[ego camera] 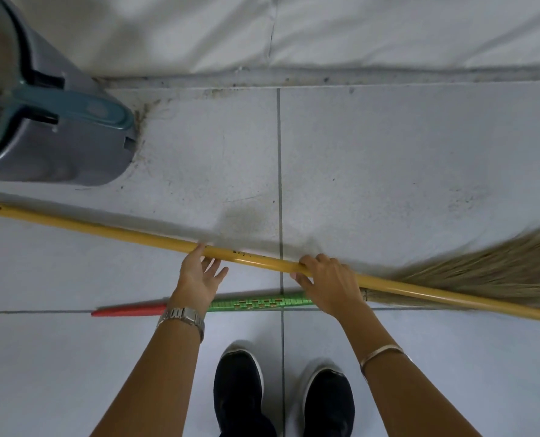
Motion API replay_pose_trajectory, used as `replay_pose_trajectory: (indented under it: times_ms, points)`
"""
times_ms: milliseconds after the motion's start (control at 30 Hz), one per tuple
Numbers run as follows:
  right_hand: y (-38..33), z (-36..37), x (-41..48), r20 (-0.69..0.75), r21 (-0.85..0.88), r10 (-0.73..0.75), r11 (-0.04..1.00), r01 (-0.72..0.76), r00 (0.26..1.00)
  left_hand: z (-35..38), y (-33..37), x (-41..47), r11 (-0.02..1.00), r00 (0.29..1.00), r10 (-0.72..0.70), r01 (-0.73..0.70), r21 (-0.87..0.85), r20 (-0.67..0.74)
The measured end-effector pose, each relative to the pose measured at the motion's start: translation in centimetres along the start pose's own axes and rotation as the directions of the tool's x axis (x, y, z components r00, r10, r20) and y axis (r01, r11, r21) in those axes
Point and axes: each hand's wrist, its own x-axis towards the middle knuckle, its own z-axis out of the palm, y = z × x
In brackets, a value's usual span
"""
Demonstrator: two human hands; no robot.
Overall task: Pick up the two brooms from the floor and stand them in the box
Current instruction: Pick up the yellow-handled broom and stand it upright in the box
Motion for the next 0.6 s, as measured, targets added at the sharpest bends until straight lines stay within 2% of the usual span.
replay_pose_trajectory:
  times_ms: [200, 367, 500, 600]
  points:
    - [-1.5, -3.4, -4.3, 0.096, 0.029, -0.020, 0.999, 0.017, 0.995, -1.9, -0.4, -6.7, 0.987, 0.995, 0.047, -0.060, -0.147, -0.085]
    - [-2.9, -9.0, -9.1, 0.225, 0.122, 0.013, 0.992, -0.042, 0.974, -2.7, 0.1, -15.8, 0.968, 0.973, 0.195, -0.211, -0.133, -0.126]
    - [-3.2, -15.3, -12.9, 0.238, 0.235, 0.014, 0.969, -0.072, 0.971, -1.2, 1.7, -23.4, 0.924, 0.933, 0.360, -0.359, -0.135, -0.016]
    - [-3.2, -20.9, -15.8, 0.153, 0.290, 0.021, 0.955, -0.065, 0.988, 1.5, 4.0, -29.4, 0.866, 0.860, 0.497, -0.483, -0.132, 0.117]
